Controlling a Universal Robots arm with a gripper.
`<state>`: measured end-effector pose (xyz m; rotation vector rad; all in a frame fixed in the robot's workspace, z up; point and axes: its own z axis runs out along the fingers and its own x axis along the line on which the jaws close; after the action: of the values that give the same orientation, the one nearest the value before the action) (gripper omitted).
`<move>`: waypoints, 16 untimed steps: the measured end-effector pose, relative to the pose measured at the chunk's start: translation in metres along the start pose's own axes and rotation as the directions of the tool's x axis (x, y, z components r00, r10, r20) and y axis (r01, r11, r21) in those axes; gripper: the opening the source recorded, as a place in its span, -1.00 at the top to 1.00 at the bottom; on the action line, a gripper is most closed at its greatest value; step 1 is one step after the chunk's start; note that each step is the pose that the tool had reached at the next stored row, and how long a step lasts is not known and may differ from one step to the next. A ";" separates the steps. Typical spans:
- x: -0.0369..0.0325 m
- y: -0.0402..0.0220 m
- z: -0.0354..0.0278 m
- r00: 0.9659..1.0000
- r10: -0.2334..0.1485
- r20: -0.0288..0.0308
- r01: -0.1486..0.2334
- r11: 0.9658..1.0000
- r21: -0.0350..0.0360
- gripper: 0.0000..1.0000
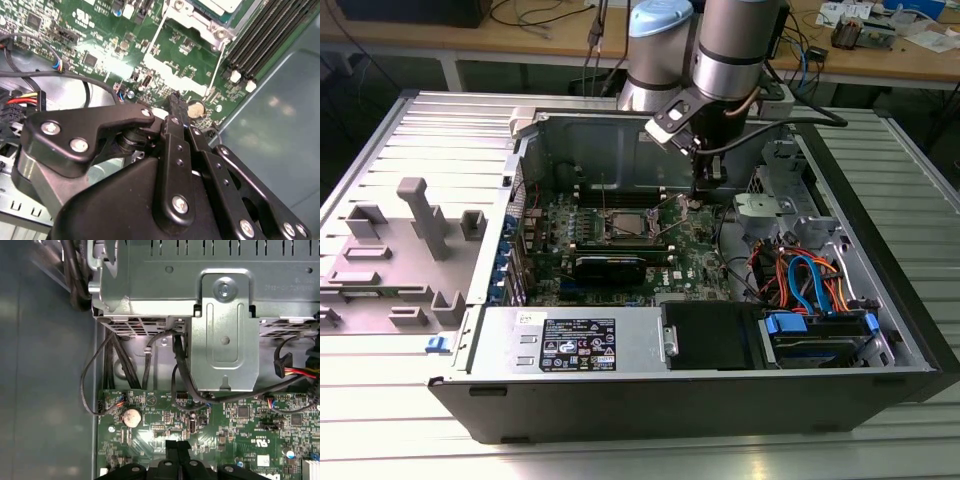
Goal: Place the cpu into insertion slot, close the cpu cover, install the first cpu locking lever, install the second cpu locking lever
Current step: 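Close the cpu cover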
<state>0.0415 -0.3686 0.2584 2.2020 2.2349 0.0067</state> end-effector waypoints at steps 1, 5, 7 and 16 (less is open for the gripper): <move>0.0002 0.0001 0.0015 1.000 0.000 0.000 0.000 1.000 0.000 0.79; 0.0011 0.0019 0.0083 1.000 0.000 0.000 0.000 1.000 0.002 0.79; 0.0011 0.0018 0.0113 1.000 0.000 0.000 0.000 1.000 0.003 0.79; 0.0013 -0.0132 0.0141 1.000 0.000 0.000 0.000 1.000 0.005 0.79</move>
<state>0.0283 -0.3675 0.2442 2.2042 2.2370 0.0013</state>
